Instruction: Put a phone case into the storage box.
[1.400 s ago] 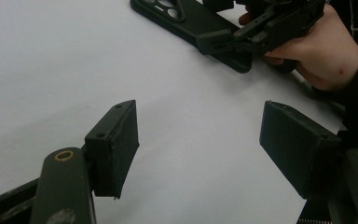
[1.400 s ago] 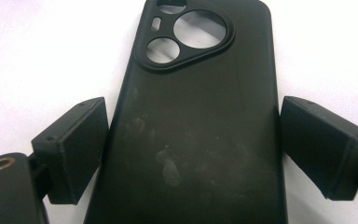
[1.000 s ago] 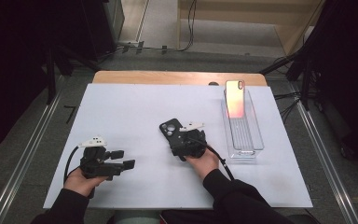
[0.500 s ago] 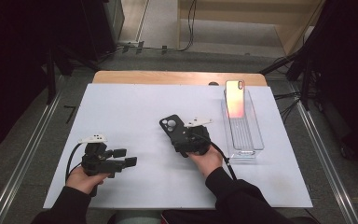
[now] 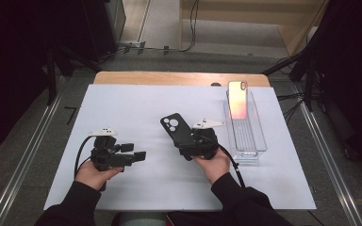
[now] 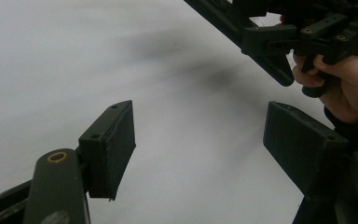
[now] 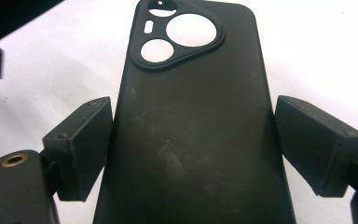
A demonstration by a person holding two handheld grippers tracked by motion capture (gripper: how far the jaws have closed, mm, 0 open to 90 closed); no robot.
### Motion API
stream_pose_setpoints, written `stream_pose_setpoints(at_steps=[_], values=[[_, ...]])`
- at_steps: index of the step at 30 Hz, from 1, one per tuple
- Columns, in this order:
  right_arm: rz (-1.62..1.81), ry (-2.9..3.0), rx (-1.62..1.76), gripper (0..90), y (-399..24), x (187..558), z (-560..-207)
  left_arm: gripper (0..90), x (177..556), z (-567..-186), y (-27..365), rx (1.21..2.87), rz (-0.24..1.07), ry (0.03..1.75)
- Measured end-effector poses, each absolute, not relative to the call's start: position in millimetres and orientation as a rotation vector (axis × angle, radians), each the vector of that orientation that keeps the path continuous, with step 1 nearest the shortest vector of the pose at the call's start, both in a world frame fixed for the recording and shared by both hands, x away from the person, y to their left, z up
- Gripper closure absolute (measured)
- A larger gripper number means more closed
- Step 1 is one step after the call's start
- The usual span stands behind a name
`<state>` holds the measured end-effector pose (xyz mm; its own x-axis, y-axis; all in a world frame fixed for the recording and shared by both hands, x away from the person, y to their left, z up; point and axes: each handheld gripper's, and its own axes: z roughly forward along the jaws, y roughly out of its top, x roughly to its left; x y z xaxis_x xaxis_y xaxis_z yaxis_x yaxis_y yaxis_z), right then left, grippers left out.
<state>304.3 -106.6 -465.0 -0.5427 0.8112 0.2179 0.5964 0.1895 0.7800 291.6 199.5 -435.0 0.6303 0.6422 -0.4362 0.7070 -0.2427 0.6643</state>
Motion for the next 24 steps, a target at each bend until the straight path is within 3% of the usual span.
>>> stream_pose_setpoints(at_steps=[12, 24], values=[[1.34, 2.172, 1.381, 12.6, -119, 284, -450, 25.9, 308, -421, 176, 1.885, -0.204, 1.133], [1.376, 2.112, 1.459, 12.6, -115, 277, -452, 27.2, 329, -404, 160, 1.864, -0.199, 1.162]])
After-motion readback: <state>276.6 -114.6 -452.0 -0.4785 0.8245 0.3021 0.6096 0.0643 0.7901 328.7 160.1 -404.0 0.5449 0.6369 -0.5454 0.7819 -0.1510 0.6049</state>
